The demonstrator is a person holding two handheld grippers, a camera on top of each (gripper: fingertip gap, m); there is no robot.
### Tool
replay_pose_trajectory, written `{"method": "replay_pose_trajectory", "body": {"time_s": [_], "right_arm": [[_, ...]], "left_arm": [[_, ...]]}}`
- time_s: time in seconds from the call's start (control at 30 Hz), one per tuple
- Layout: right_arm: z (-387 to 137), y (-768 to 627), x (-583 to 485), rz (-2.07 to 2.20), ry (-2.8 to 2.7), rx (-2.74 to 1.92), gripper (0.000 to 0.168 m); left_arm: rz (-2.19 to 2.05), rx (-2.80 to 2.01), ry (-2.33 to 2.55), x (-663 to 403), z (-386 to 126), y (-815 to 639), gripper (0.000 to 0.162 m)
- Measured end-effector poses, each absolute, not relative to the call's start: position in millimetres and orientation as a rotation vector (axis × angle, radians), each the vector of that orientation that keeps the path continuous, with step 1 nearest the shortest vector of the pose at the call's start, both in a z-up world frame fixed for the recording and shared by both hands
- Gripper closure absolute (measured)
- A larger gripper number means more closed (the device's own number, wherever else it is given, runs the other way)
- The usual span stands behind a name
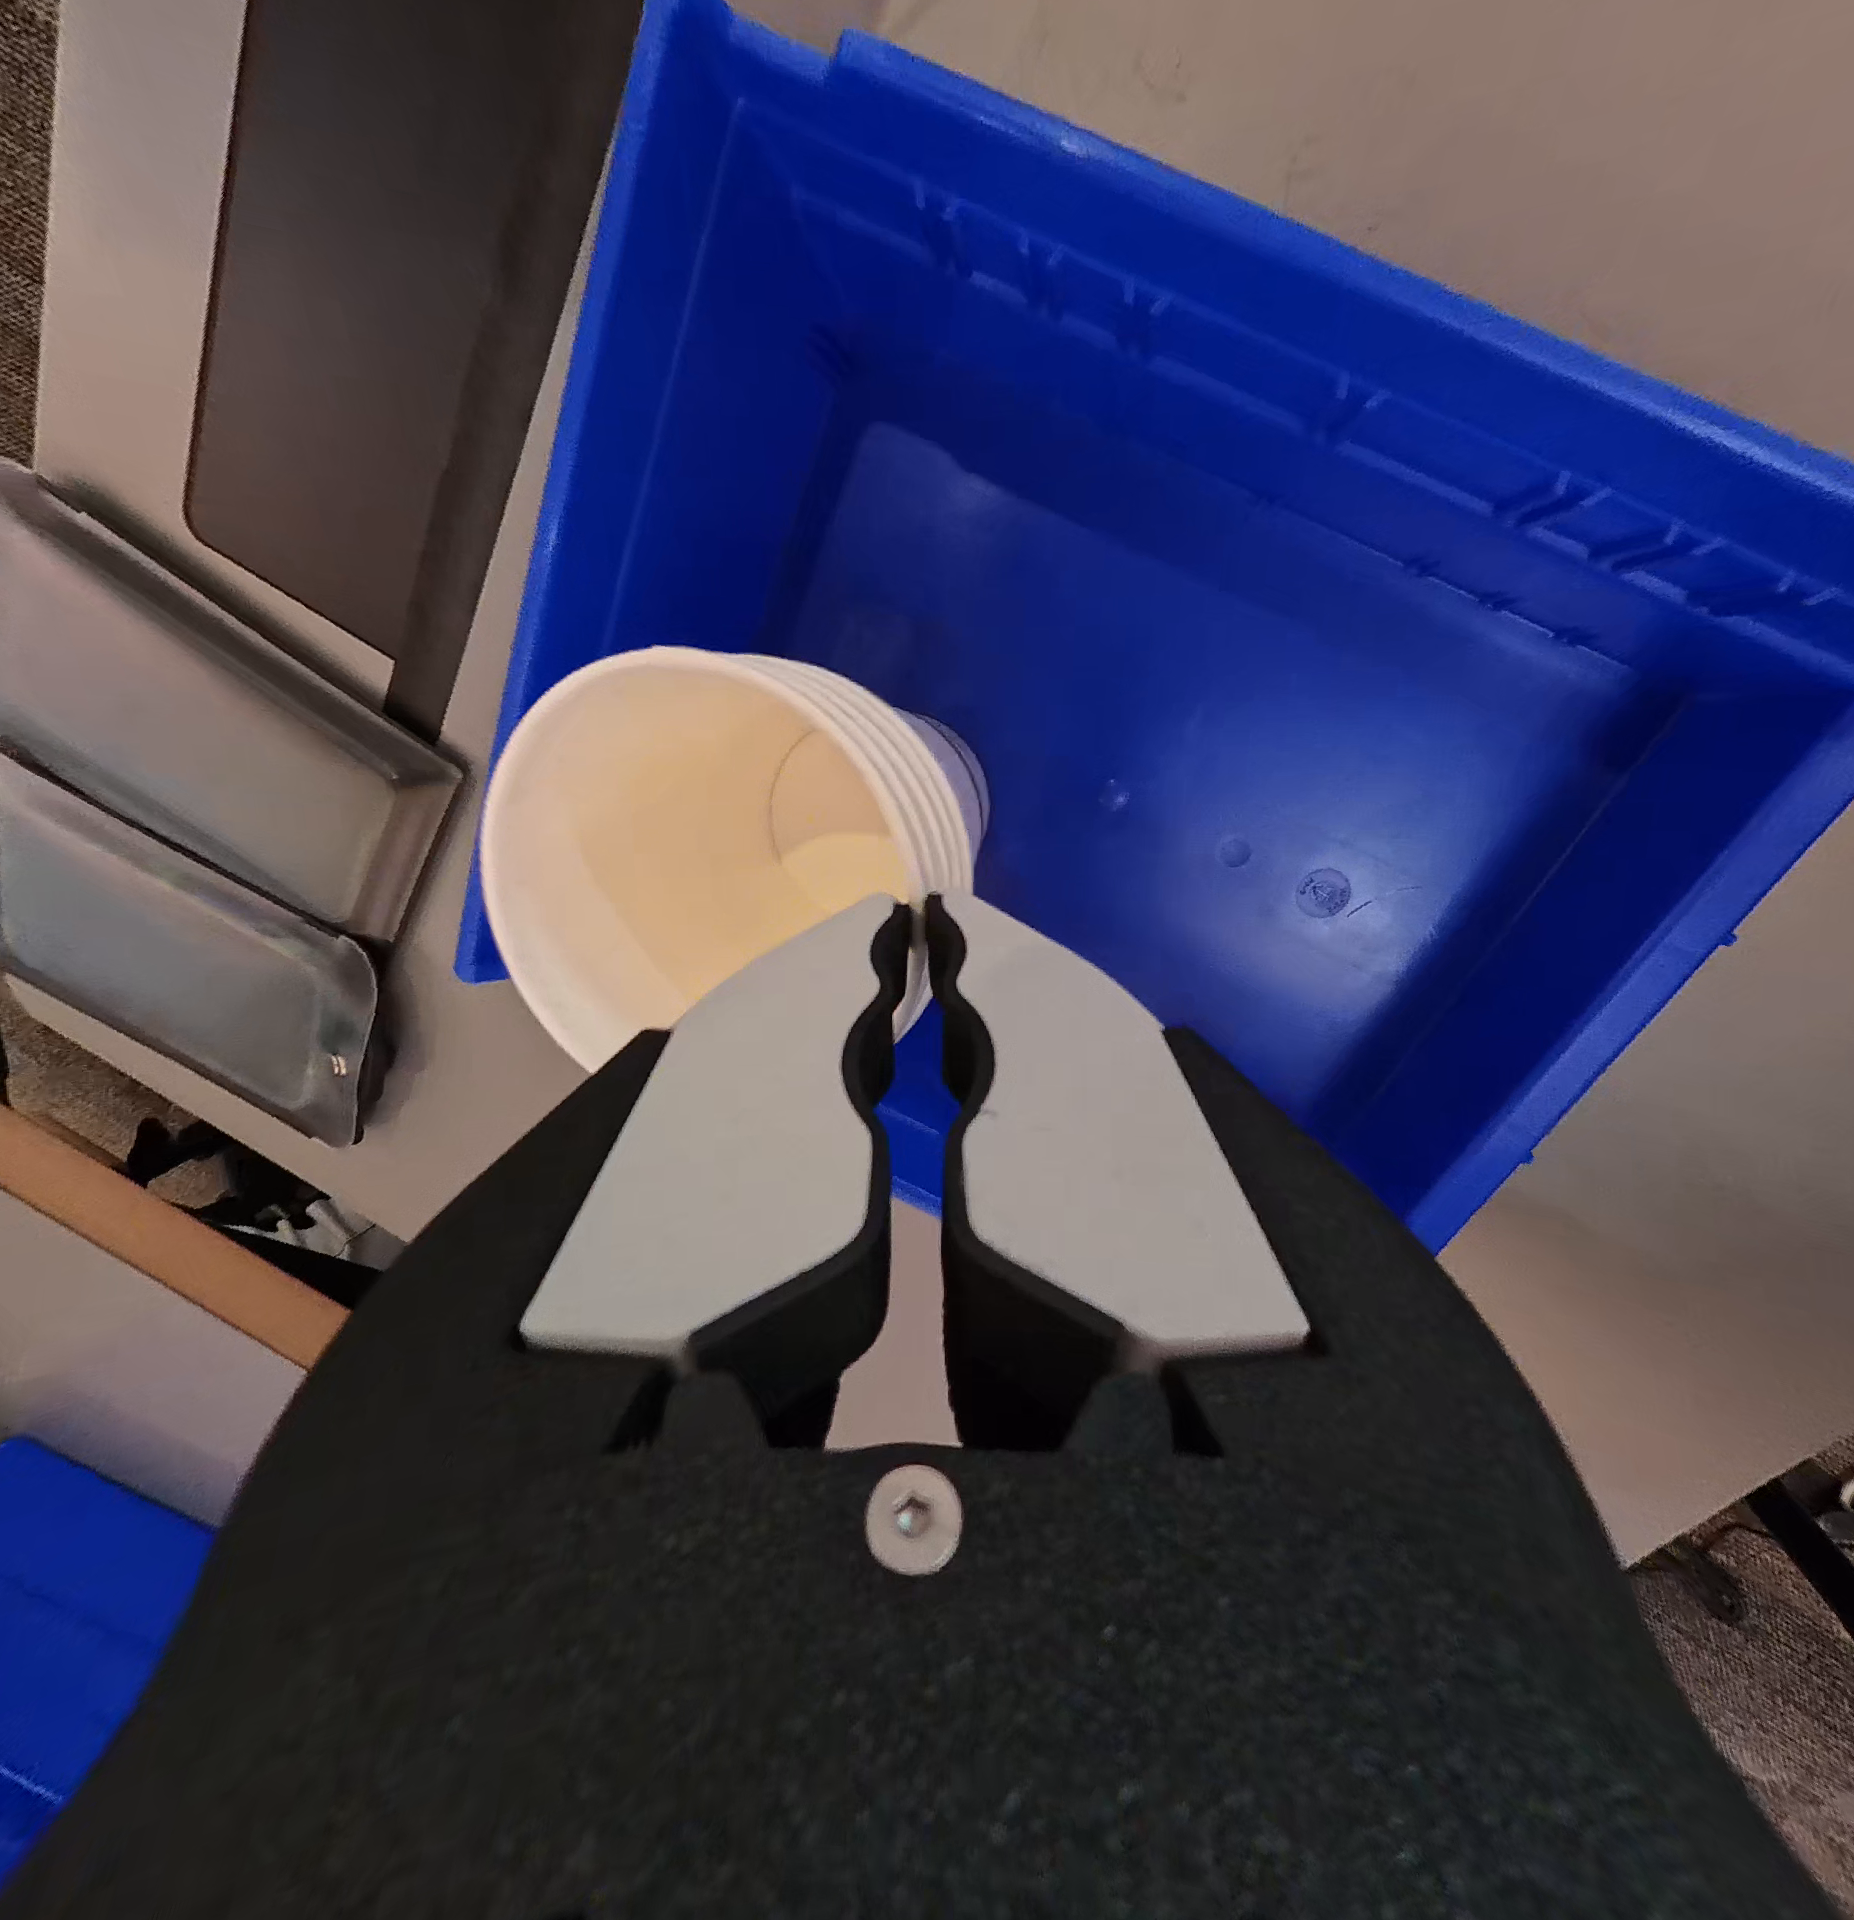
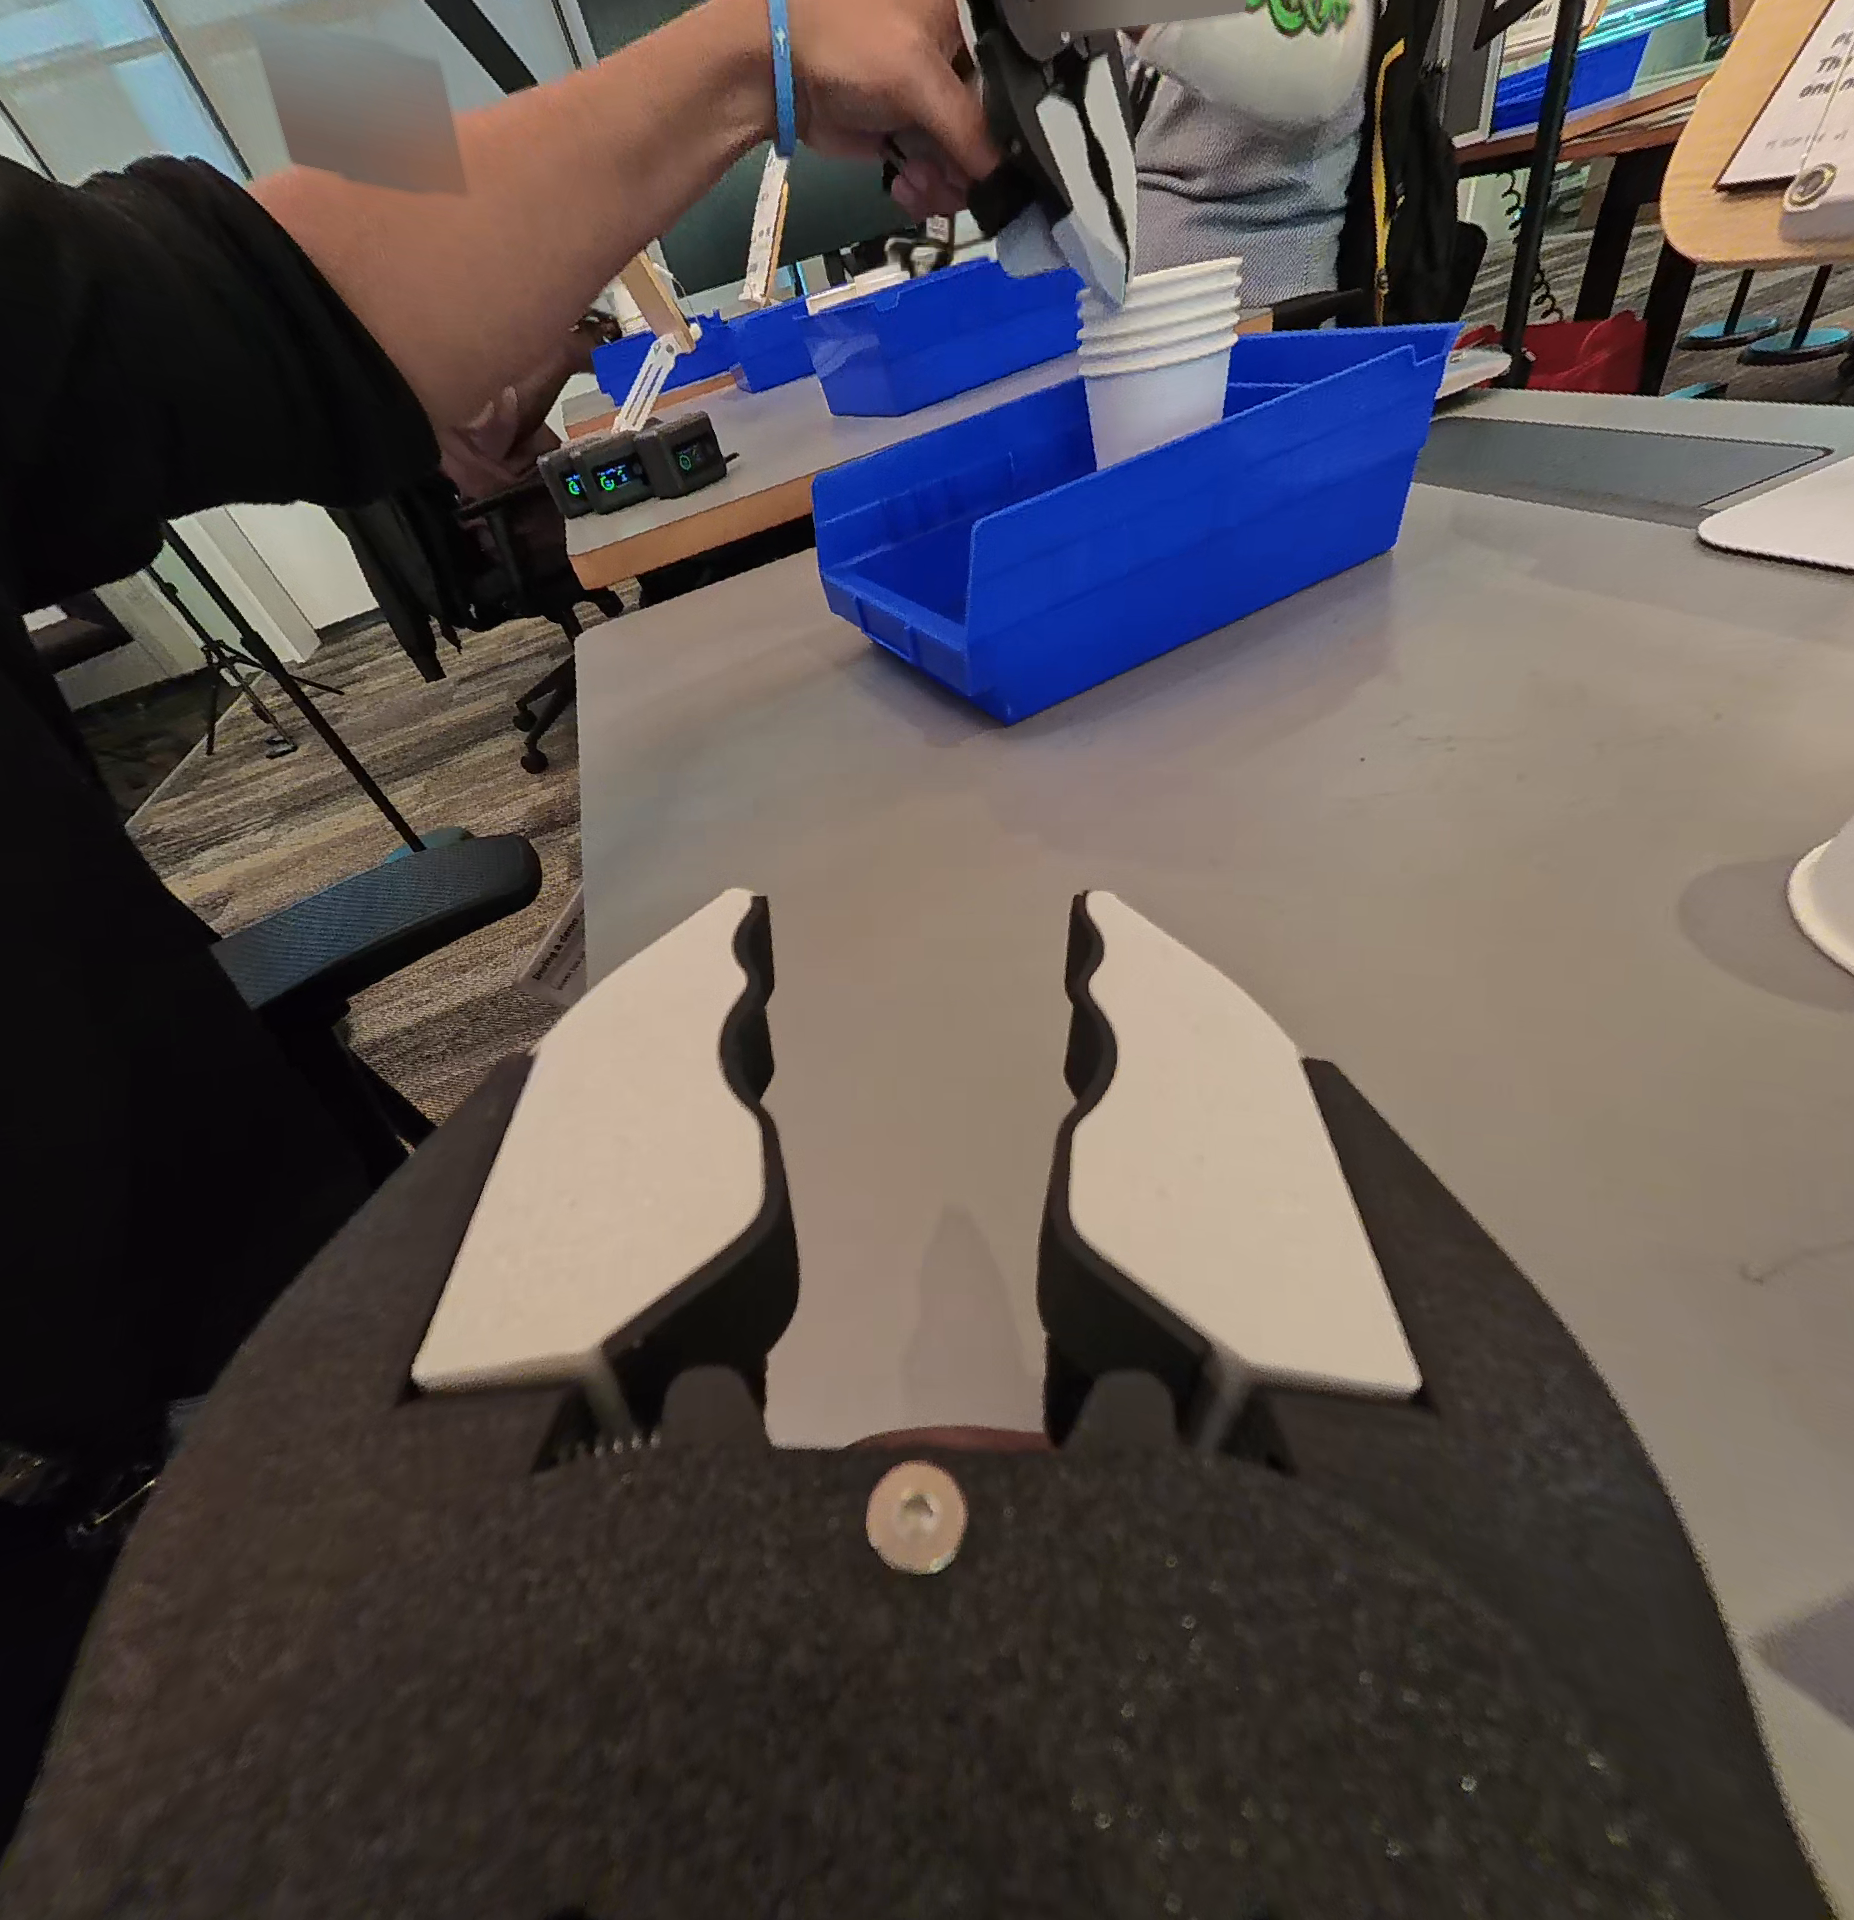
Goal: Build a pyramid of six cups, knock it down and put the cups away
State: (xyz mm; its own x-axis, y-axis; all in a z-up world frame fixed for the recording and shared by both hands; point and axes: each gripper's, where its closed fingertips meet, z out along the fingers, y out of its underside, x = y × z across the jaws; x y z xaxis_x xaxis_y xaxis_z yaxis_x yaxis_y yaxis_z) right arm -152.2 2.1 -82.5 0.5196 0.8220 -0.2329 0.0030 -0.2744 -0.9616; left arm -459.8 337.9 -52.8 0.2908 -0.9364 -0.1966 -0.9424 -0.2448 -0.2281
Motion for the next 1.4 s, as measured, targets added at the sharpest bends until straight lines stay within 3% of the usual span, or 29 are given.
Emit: {"method": "replay_pose_trajectory", "body": {"time_s": [0.47, 0.9, 1.1, 1.27, 1.4], "right_arm": [[-83, 0, -152, 0.932, -0.715, -1.681, 0.117], [-80, 24, -121, 0.982, -0.469, -1.679, 0.115], [-79, 30, -111, 1.025, -0.382, -1.677, 0.115], [-77, 40, -115, 1.051, -0.370, -1.679, 0.106], [-41, 59, -126, 1.105, -0.383, -1.583, 0.091]], "left_arm": [[0.047, -2.248, 1.675, -461, -17, 334, 0.159], [-0.022, -1.989, 1.300, -444, 139, 319, 0.160], [-0.385, -1.753, 1.064, -395, 204, 264, 0.160], [-0.763, -1.597, 0.874, -346, 200, 208, 0.160], [-0.992, -1.531, 0.824, -302, 166, 168, 0.160]]}}
